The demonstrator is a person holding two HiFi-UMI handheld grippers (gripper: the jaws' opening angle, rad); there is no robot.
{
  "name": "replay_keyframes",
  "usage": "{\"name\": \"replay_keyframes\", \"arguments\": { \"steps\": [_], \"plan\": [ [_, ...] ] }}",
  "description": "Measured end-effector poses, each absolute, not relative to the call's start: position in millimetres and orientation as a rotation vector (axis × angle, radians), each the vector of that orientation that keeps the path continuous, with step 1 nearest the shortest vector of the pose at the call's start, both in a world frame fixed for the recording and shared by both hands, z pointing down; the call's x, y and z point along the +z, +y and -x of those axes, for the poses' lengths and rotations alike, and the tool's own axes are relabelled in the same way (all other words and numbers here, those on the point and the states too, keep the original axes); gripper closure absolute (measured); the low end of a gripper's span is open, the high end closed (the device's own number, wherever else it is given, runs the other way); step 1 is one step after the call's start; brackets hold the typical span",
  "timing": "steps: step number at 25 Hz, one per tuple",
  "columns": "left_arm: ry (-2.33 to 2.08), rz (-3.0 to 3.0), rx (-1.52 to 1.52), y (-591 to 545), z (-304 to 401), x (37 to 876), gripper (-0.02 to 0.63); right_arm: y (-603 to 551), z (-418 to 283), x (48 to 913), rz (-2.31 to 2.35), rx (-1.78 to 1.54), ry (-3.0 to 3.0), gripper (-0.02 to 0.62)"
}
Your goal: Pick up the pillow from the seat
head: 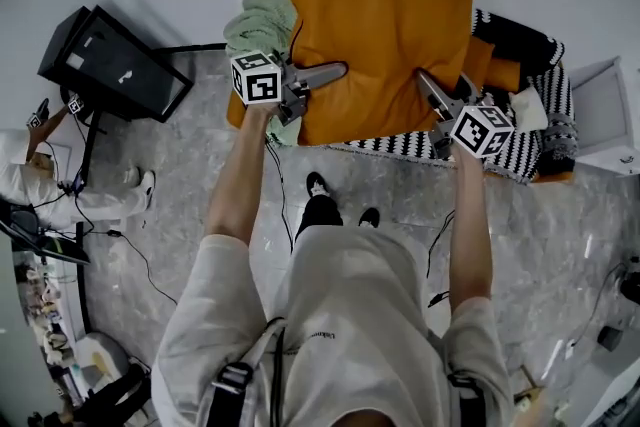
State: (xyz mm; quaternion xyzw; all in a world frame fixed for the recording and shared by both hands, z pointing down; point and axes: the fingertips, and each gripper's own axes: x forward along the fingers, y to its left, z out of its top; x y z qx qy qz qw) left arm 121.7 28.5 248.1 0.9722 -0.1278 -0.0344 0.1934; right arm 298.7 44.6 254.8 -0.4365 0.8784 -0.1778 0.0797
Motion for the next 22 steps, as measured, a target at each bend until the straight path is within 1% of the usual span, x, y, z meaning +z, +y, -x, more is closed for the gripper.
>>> {"name": "replay_keyframes", "arguments": {
  "steps": [10,22],
  "plan": [
    [-0.257,-2.707,-0.105,39,-148,256,0.232,68,-324,257,1.380,-0.535,2.582,0.275],
    [-0.126,-2.704,-0.078,41,-200,253,0.227,89,-375,254,1.502,-0.515,2.500,0.275]
  ]
}}
